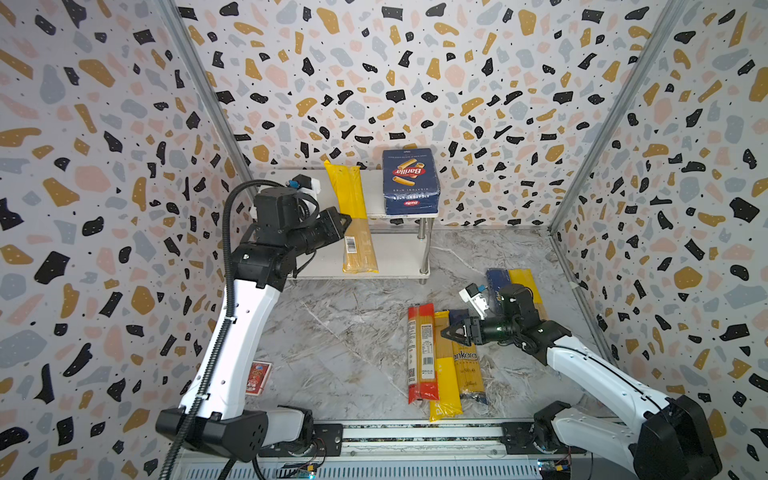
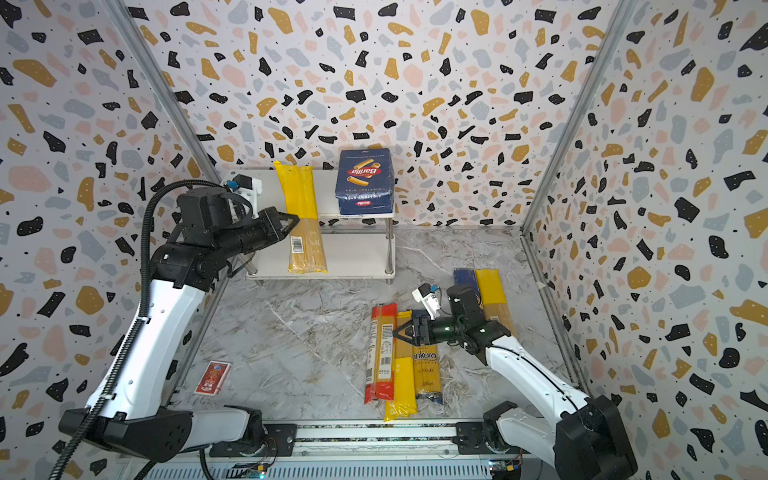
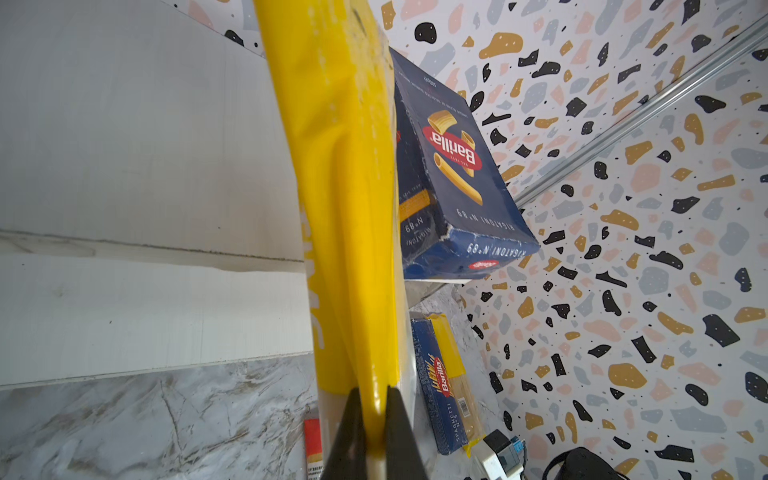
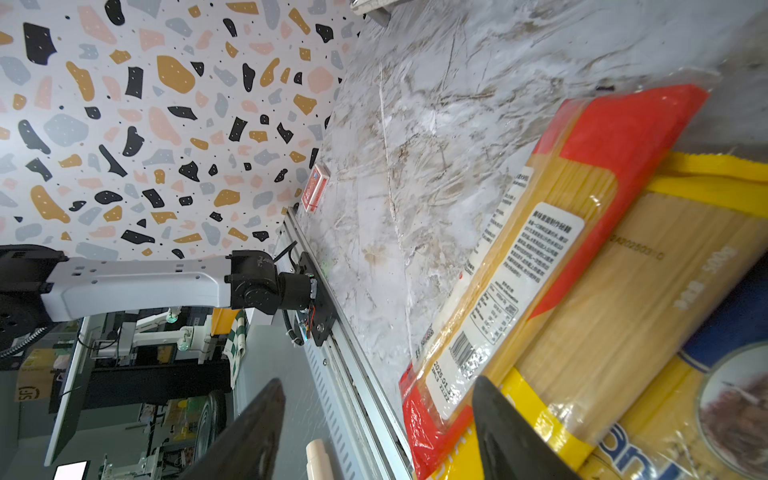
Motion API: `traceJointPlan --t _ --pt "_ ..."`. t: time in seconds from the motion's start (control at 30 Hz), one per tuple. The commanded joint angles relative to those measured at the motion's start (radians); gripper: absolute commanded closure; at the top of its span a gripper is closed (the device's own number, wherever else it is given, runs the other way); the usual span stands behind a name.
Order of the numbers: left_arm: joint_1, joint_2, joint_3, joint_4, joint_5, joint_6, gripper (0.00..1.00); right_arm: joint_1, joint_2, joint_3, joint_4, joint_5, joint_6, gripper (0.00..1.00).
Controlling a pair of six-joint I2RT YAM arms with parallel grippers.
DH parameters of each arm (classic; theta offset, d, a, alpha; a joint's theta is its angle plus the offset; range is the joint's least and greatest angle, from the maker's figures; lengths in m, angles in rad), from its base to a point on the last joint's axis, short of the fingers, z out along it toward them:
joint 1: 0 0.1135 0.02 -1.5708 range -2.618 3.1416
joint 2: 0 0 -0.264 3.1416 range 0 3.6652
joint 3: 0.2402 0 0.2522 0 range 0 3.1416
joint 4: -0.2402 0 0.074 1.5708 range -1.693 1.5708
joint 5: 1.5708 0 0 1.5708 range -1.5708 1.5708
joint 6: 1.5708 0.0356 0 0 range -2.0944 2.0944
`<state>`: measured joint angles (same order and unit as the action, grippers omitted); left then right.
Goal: Place and organize the pasta boxes and bags onto the shelf
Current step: 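Carry the yellow bag onto the top shelf beside the Barilla box with the left gripper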
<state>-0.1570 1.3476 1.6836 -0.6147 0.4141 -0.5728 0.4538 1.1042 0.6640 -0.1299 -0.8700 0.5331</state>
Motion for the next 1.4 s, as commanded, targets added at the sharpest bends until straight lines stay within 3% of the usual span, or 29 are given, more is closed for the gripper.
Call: traceJointPlan --t 0.0,0.43,0.87,1.37 --pt "0.043 0.020 0.076 0.263 0.109 -0.039 1.00 -0.014 0.008 0.051 -0.026 -0.027 -0.030 0.28" --pt "0.089 0.281 0.315 0.435 0.252 -0.200 1.00 -0.075 0.040 0.030 -0.006 -0.049 -0.030 0.29" --pt "0.134 0.528 0.507 0.460 0.336 -0.268 1.00 -0.129 0.031 -0.035 0.094 -0.100 0.035 0.28" --pt "0.134 0.481 0.371 0.457 0.413 -0.251 1.00 -0.146 0.066 -0.047 0.101 -0.089 0.017 0.28"
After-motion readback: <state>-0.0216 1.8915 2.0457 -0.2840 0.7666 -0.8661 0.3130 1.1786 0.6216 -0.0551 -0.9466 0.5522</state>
